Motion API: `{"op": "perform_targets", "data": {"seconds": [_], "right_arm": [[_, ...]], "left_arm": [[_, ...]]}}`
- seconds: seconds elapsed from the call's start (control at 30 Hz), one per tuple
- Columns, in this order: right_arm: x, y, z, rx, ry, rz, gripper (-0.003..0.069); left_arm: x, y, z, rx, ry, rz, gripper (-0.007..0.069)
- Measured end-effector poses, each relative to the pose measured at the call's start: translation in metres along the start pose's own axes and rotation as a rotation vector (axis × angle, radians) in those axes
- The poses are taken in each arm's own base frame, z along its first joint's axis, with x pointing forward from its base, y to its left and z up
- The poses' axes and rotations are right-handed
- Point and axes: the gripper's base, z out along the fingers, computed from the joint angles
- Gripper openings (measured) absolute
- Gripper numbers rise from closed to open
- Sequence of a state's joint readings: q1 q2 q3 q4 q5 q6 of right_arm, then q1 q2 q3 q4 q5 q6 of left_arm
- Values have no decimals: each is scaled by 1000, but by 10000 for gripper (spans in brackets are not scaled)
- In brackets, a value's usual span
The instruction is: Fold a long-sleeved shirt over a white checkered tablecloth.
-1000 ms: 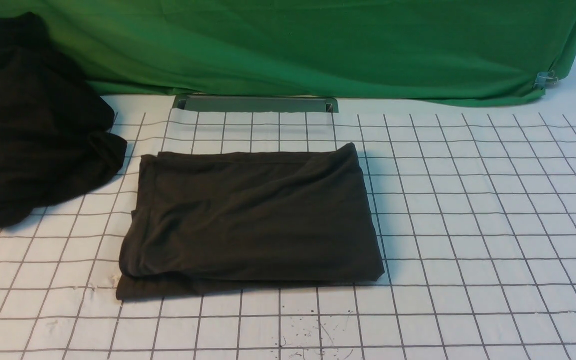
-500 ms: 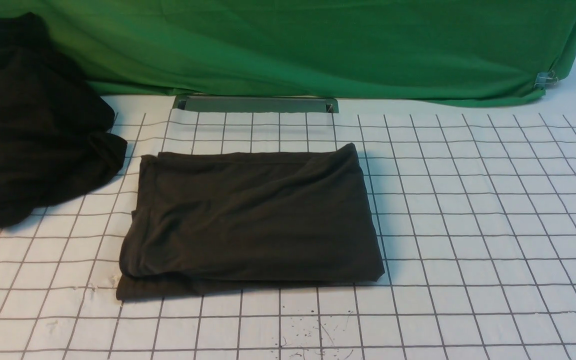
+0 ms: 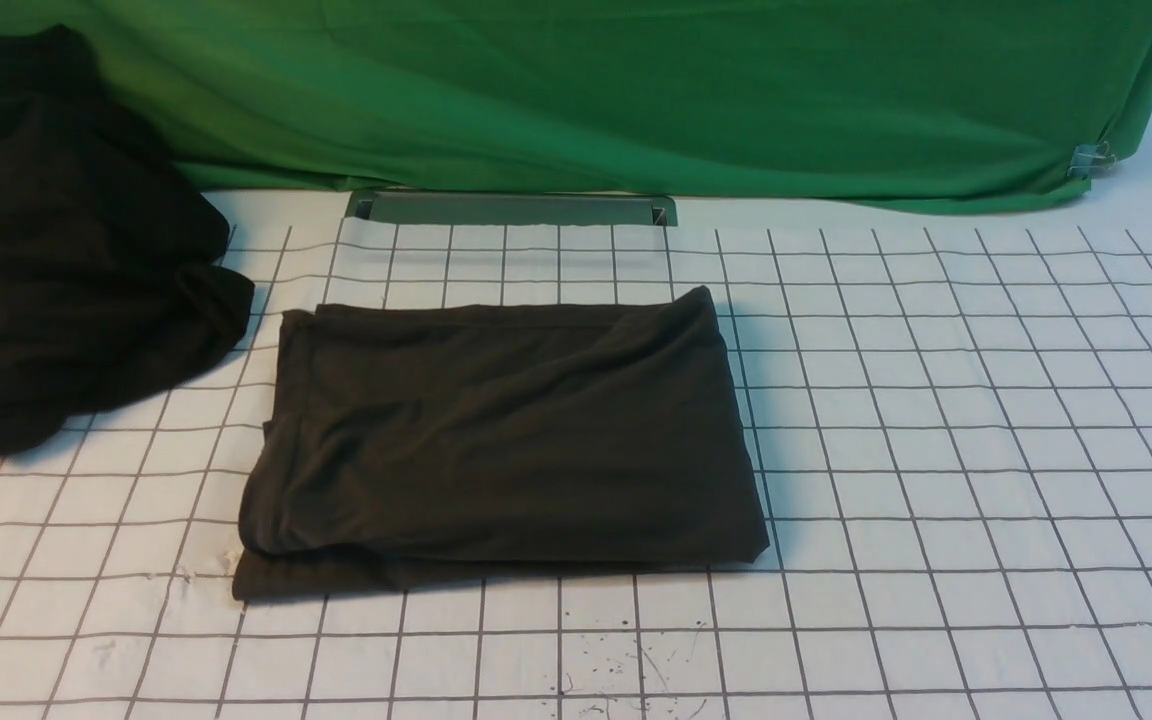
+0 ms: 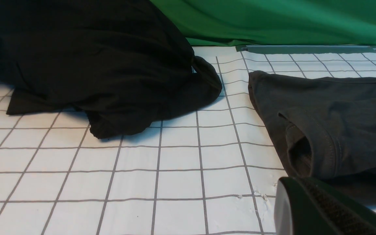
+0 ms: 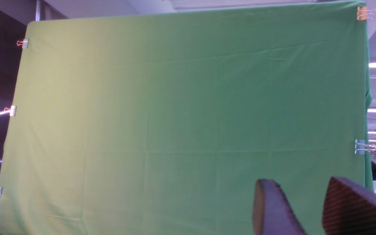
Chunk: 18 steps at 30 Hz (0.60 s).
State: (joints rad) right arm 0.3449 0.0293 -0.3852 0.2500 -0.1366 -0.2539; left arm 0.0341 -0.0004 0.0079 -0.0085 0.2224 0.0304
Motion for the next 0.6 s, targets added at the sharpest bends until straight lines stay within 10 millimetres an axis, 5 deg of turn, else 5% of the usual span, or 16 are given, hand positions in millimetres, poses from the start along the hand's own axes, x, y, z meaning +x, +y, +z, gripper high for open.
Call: {"op": "perform_targets", "data": {"seconds": [0.6], "right_arm": [[22, 3, 4, -30, 224, 0, 239]], "left_arm": [[0, 0, 0, 0, 0, 7, 2]]}}
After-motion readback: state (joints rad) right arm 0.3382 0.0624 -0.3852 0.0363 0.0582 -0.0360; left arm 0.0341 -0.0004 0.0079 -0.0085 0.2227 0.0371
